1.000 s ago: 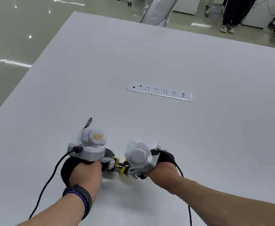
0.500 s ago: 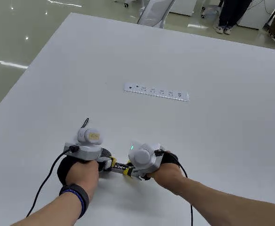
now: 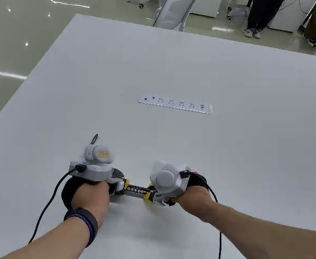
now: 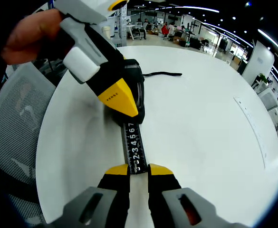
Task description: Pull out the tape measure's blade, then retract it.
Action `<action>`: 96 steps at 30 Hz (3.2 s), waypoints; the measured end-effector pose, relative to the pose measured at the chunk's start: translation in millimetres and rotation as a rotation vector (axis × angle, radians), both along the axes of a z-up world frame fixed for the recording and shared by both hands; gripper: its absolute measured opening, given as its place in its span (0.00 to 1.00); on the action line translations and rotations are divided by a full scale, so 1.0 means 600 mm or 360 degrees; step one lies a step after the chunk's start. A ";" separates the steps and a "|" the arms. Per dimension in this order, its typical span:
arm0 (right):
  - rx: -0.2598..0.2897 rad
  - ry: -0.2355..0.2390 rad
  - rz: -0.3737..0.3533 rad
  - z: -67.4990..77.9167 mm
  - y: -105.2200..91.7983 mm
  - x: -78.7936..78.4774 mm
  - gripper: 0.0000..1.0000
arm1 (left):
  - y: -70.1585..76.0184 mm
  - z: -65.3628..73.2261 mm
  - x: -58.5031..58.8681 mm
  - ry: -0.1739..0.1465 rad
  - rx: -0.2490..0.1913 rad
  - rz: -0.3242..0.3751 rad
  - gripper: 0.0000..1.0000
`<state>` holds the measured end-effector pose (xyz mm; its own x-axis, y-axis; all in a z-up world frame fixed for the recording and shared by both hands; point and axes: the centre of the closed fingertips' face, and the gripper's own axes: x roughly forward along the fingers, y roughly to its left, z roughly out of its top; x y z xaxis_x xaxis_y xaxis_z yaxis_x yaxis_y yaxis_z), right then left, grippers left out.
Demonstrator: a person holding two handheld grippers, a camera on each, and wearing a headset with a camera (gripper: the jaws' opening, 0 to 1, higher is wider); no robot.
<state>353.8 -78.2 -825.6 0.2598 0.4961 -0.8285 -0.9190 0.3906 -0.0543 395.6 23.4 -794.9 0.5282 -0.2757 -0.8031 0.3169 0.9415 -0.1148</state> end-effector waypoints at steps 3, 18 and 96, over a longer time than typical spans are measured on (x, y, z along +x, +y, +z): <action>0.0000 0.0000 -0.0001 0.000 -0.001 0.000 0.13 | 0.000 0.000 0.000 0.0000 0.0000 0.0000 0.60; -0.0008 0.0007 -0.0028 0.002 -0.037 -0.012 0.13 | -0.003 0.001 -0.002 0.0004 0.0012 -0.0003 0.60; -0.0061 0.0015 -0.0165 0.002 -0.179 -0.056 0.13 | 0.000 0.001 -0.017 0.0026 -0.0019 0.0039 0.61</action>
<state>320.0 -185.8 -824.5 0.3004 0.4347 -0.8490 -0.8743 0.4813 -0.0629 385.5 23.6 -794.1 0.5219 -0.2723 -0.8084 0.2916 0.9475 -0.1309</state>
